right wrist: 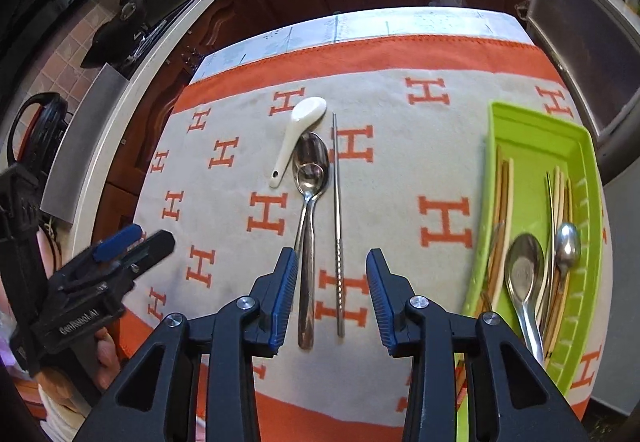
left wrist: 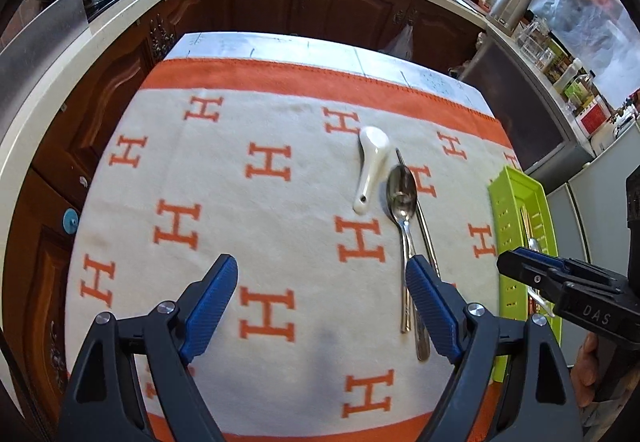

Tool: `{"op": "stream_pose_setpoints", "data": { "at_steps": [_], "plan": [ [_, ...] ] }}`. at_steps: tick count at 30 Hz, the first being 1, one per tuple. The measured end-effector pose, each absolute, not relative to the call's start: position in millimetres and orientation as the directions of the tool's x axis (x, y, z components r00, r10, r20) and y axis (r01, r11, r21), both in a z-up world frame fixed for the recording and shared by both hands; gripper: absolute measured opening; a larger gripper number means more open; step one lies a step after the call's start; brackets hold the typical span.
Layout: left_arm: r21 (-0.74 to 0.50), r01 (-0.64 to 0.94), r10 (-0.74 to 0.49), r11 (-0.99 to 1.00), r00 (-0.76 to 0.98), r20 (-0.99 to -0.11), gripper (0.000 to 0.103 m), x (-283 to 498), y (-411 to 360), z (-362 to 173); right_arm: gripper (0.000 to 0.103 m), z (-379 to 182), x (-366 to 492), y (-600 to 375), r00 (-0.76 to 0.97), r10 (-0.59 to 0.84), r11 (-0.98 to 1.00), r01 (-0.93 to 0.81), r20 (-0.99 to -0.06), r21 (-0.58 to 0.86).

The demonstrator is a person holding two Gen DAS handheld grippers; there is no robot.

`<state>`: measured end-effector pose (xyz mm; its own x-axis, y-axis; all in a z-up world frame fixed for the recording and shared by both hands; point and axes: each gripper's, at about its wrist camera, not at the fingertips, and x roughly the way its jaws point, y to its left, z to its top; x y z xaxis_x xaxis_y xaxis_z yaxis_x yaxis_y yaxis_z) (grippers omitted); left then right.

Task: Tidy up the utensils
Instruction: 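Open both tools to drop the spoons into the green tray and withdraw, then grasp the white ceramic soup spoon by its bowl with the left tool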

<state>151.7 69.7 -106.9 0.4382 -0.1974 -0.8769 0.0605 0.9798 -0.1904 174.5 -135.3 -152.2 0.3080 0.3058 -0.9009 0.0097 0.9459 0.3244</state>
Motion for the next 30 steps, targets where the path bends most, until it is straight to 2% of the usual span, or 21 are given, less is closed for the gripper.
{"op": "stream_pose_setpoints", "data": {
  "at_steps": [10, 16, 21, 26, 30],
  "plan": [
    [-0.214, 0.128, -0.248, 0.968, 0.384, -0.890, 0.085, 216, 68, -108, 0.036, -163, 242, -117, 0.271, 0.326, 0.942, -0.017, -0.906, 0.334],
    [-0.283, 0.140, -0.314, 0.949, 0.319, -0.894, 0.084, 263, 50, -131, 0.036, -180, 291, -119, 0.269, 0.318, 0.941, 0.026, -0.909, 0.337],
    [-0.343, 0.105, -0.359, 0.934, 0.269, -0.894, 0.068, 298, 31, -164, 0.036, -204, 307, -131, 0.253, 0.322, 0.934, 0.074, -0.912, 0.350],
    [-0.382, 0.091, -0.393, 0.920, 0.219, -0.893, 0.062, 311, 16, -192, 0.036, -221, 301, -147, 0.242, 0.353, 0.917, 0.104, -0.904, 0.386],
    [-0.383, 0.109, -0.398, 0.918, 0.242, -0.885, 0.062, 314, 8, -195, 0.036, -228, 295, -160, 0.250, 0.364, 0.908, 0.120, -0.897, 0.401]
  ]
}}
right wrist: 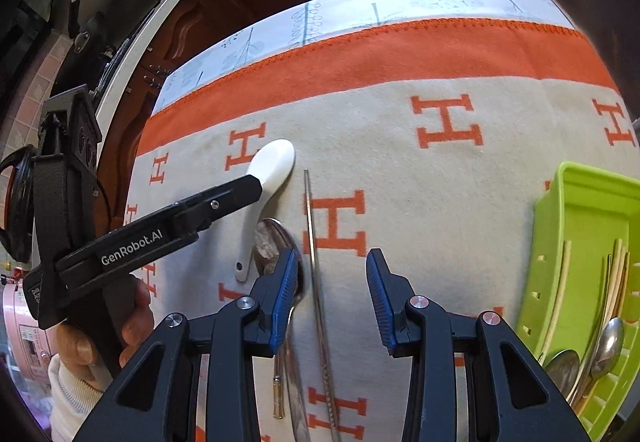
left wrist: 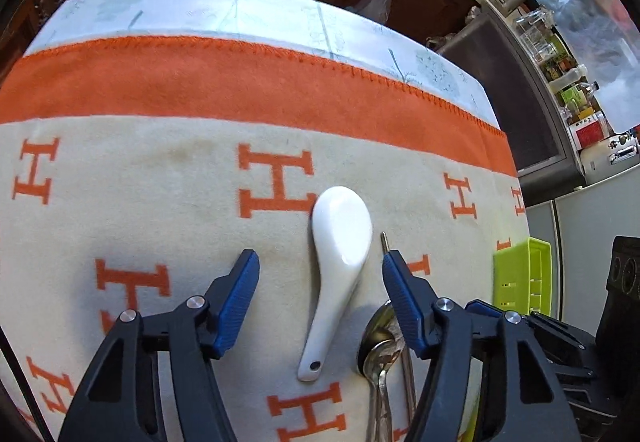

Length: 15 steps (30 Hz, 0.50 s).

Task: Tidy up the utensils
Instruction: 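Grasp the white ceramic soup spoon by its bowl with the left tool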

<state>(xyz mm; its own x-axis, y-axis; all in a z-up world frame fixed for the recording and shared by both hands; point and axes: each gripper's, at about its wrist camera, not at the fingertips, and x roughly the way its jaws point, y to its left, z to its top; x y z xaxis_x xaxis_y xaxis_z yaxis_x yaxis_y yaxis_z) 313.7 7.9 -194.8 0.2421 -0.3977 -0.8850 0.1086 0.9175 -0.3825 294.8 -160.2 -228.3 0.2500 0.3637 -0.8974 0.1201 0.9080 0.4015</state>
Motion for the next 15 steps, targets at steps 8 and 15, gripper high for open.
{"op": "stream_pose_setpoints", "data": {
  "at_steps": [8, 15],
  "plan": [
    [-0.271, 0.133, -0.297, 0.953, 0.246, -0.923, 0.038, 317, -15, -196, 0.036, -236, 287, -167, 0.257, 0.371, 0.901, 0.132, -0.892, 0.412],
    [-0.337, 0.098, -0.350, 0.937, 0.190, -0.917, 0.008, 316, -27, -200, 0.036, -242, 277, -167, 0.246, 0.383, 0.896, 0.137, -0.891, 0.423]
  ]
}}
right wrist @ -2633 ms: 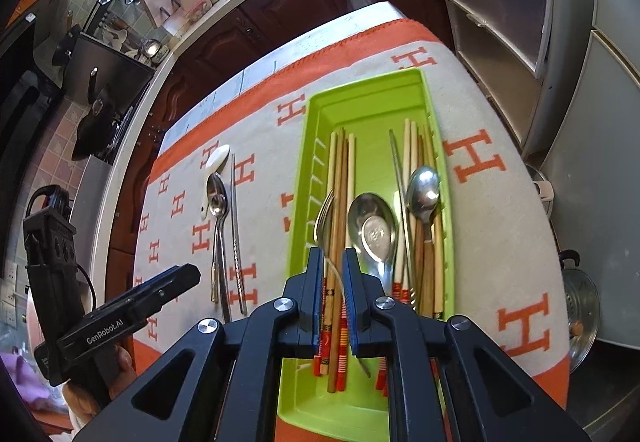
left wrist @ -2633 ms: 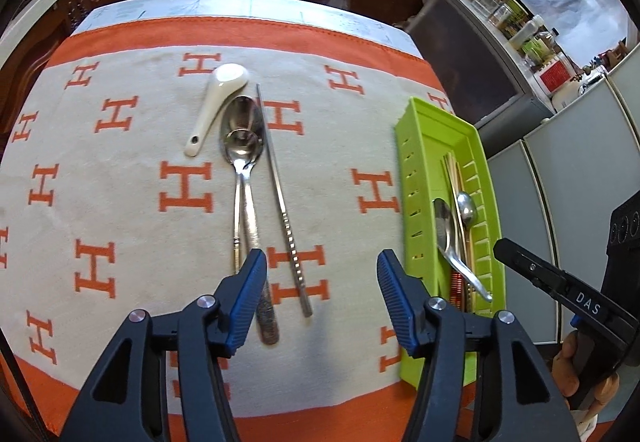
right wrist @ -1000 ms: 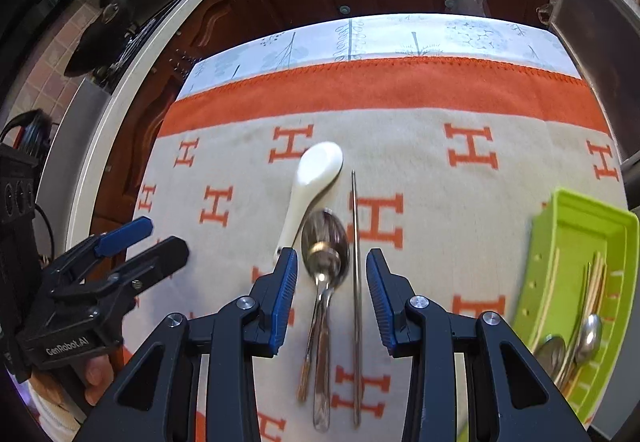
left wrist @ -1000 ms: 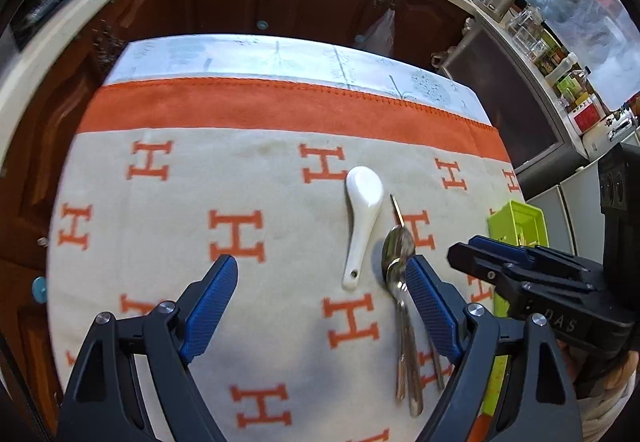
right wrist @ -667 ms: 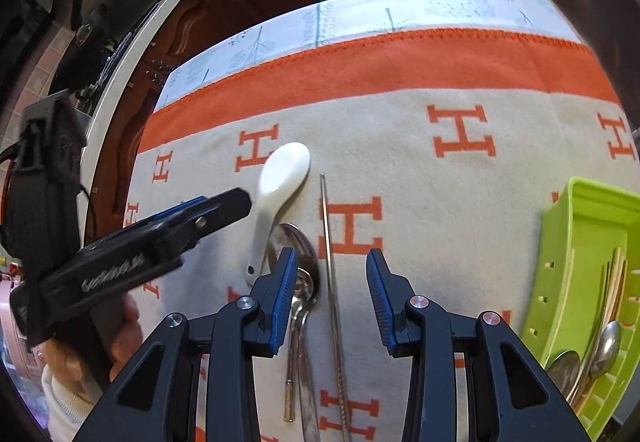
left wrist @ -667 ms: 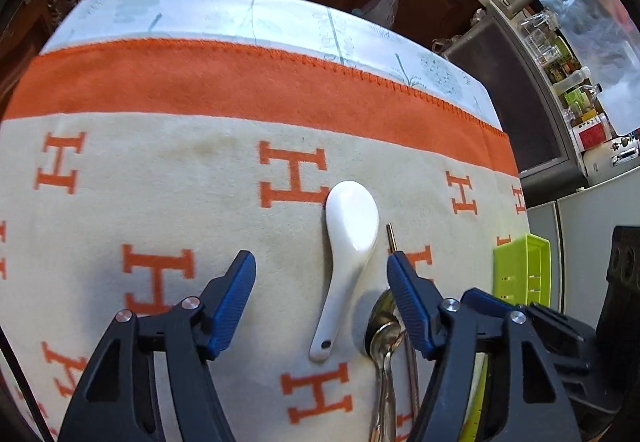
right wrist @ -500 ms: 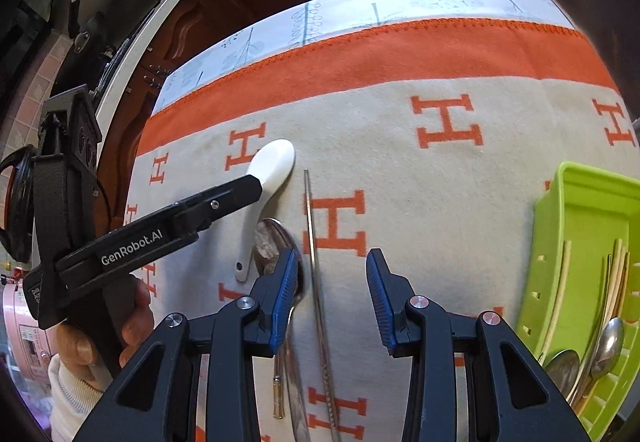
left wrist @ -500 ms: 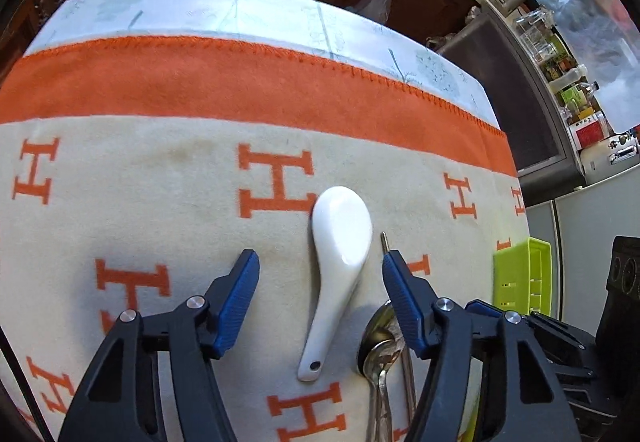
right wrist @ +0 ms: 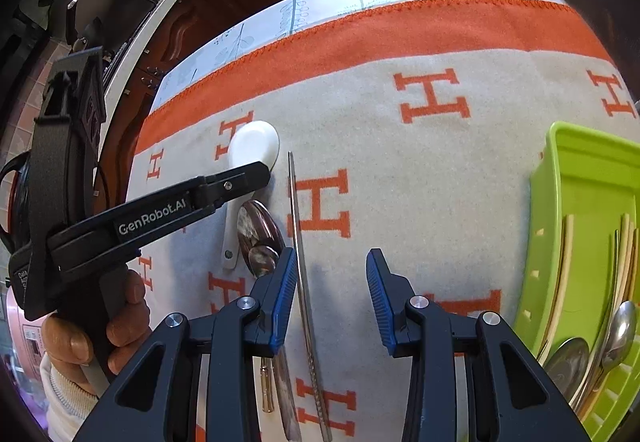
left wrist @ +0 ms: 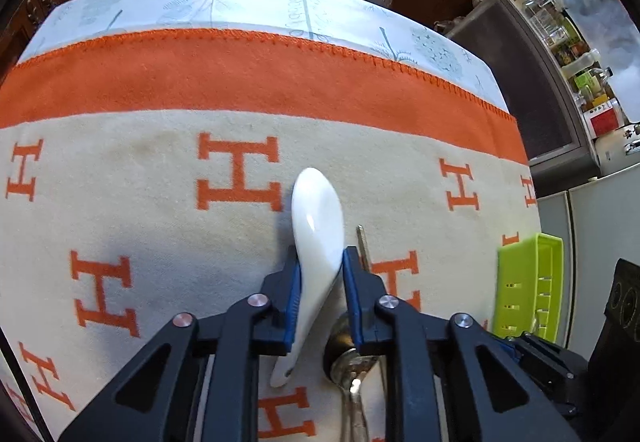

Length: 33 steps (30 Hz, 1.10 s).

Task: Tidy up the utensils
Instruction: 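Grasp the white ceramic soup spoon by its bowl with the left tool, then grasp a small metal spoon by its handle with the right tool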

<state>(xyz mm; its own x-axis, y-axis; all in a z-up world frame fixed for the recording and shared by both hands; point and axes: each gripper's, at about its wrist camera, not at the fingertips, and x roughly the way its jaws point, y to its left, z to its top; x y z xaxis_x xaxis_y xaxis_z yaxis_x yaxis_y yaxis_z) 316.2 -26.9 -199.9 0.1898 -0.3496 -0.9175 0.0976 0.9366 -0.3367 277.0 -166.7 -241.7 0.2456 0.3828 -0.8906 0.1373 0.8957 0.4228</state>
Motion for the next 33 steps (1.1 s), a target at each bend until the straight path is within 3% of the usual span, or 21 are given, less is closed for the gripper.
{"op": "stream_pose_setpoints", "data": {
  "at_steps": [14, 19, 33],
  "plan": [
    [-0.326, 0.011, -0.317, 0.945, 0.266, -0.910, 0.008, 277, 28, -178, 0.036, -219, 252, -134, 0.224, 0.469, 0.873, 0.030, -0.854, 0.487],
    [-0.327, 0.035, -0.323, 0.944, 0.282, -0.903, 0.008, 239, 52, -162, 0.029, -229, 243, -106, 0.141, 0.508, 0.857, 0.013, -0.850, 0.515],
    [-0.398, -0.005, -0.383, 0.917, 0.259, -0.887, 0.009, 195, 86, -175, 0.025, -247, 256, -63, 0.088, 0.422, 0.903, 0.050, -0.902, 0.427]
  ]
}}
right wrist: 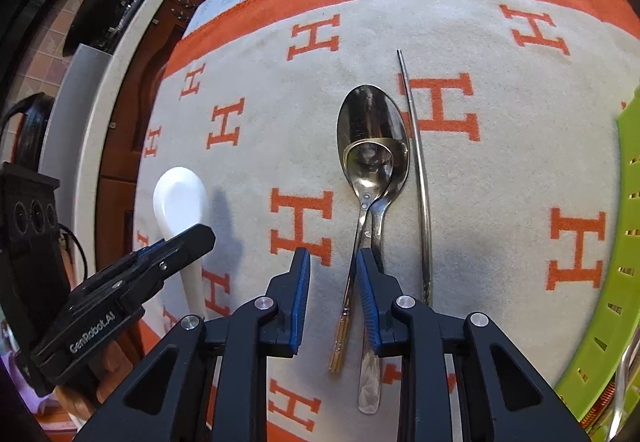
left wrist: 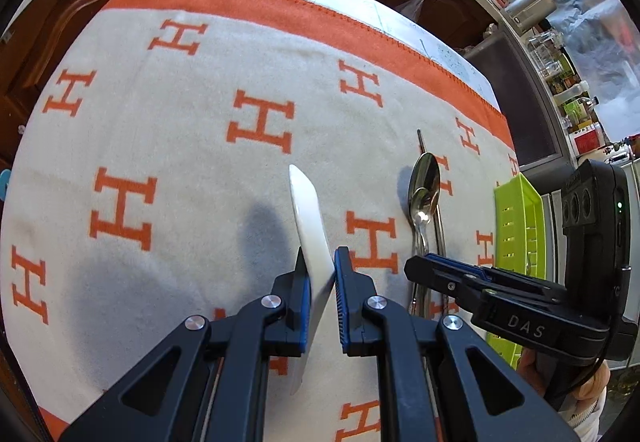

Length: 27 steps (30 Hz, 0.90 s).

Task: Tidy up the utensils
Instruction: 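Grasp a small metal spoon by its handle with the right tool, then lower the small spoon into the tray while the left tool drops the soup spoon there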

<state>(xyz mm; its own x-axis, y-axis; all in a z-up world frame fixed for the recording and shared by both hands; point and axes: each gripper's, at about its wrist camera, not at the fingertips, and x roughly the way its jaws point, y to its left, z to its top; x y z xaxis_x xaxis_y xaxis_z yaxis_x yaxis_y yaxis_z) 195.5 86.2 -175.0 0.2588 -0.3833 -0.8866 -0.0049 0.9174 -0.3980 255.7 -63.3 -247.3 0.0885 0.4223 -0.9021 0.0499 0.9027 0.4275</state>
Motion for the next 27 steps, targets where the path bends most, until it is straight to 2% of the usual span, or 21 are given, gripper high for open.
{"op": "stream_pose_setpoints", "data": {
  "at_steps": [4, 7, 9, 11, 13, 22, 27],
  "plan": [
    [-0.413, -0.012, -0.396, 0.911, 0.257, -0.881, 0.009, 192, 91, -178, 0.023, -250, 260, -45, 0.091, 0.310, 0.950, 0.017, -0.946, 0.313],
    [-0.422, -0.015, -0.404, 0.907, 0.262, -0.877, 0.009, 189, 96, -177, 0.018, -248, 260, -25, 0.113, 0.183, 0.983, -0.026, -0.977, 0.181],
    [-0.428, -0.017, -0.409, 0.904, 0.263, -0.874, 0.009, 187, 100, -177, 0.010, -247, 255, -10, 0.144, 0.070, 0.996, -0.072, -0.987, 0.060],
    [-0.432, -0.021, -0.412, 0.902, 0.265, -0.872, 0.009, 186, 103, -177, 0.008, -246, 252, -4, 0.166, 0.038, 0.995, -0.092, -0.985, 0.023],
    [-0.437, -0.025, -0.416, 0.899, 0.264, -0.870, 0.009, 183, 105, -178, 0.004, -246, 251, -8, 0.170, 0.076, 0.995, -0.075, -0.982, 0.064],
    [-0.431, 0.023, -0.423, 0.902, 0.248, -0.872, 0.009, 172, 90, -171, 0.003, -228, 228, -59, 0.215, 0.379, 0.919, 0.031, -0.900, 0.394],
    [-0.450, 0.115, -0.465, 0.885, 0.238, -0.853, 0.009, 163, 54, -149, 0.003, -193, 194, -103, 0.302, 0.431, 0.881, 0.063, -0.850, 0.469]
  ]
}}
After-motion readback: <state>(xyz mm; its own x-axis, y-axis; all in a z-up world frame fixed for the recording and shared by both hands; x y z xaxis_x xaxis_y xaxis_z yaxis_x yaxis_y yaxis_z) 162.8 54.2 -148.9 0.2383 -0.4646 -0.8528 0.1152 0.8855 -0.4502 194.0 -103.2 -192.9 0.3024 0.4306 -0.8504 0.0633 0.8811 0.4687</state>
